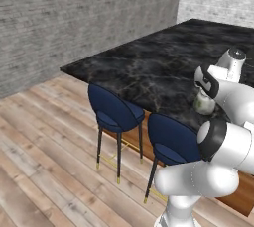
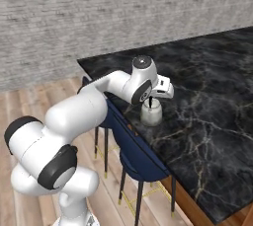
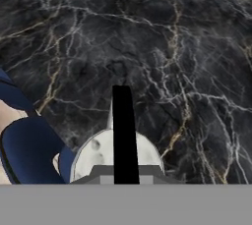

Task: The kettle is done boiling. Turn off the stove, then wait for 300 timesteps before moving the kettle to the dining table.

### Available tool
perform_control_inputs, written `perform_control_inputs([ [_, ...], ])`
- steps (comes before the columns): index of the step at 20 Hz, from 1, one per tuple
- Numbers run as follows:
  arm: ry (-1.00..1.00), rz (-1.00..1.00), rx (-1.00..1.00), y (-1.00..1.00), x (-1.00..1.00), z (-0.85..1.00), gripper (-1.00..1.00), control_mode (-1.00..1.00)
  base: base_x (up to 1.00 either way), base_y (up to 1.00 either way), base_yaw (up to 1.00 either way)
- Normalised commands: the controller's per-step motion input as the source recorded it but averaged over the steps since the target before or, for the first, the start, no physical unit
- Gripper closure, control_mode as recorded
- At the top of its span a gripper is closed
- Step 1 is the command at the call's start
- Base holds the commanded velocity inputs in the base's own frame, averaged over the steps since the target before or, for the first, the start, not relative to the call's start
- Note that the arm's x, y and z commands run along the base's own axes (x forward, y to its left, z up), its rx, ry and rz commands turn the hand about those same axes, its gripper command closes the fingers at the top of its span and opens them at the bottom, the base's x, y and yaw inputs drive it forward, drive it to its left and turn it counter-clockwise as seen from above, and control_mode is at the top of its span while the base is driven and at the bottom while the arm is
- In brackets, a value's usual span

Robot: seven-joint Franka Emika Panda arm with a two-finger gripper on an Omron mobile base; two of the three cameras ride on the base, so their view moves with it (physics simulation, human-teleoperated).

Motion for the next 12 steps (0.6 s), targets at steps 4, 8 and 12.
perform_control_inputs([
  [4,0.0,0.0,0.0,0.0,0.0,0.0,1.0,1.0,0.22,0.0,-0.05],
  [8,0.0,0.0,0.0,0.0,0.0,0.0,1.0,1.0,0.12,0.0,-0.02],
  [12,0.0,0.0,0.0,0.0,0.16,-0.01,1.0,-1.0,0.03,0.0,0.0],
])
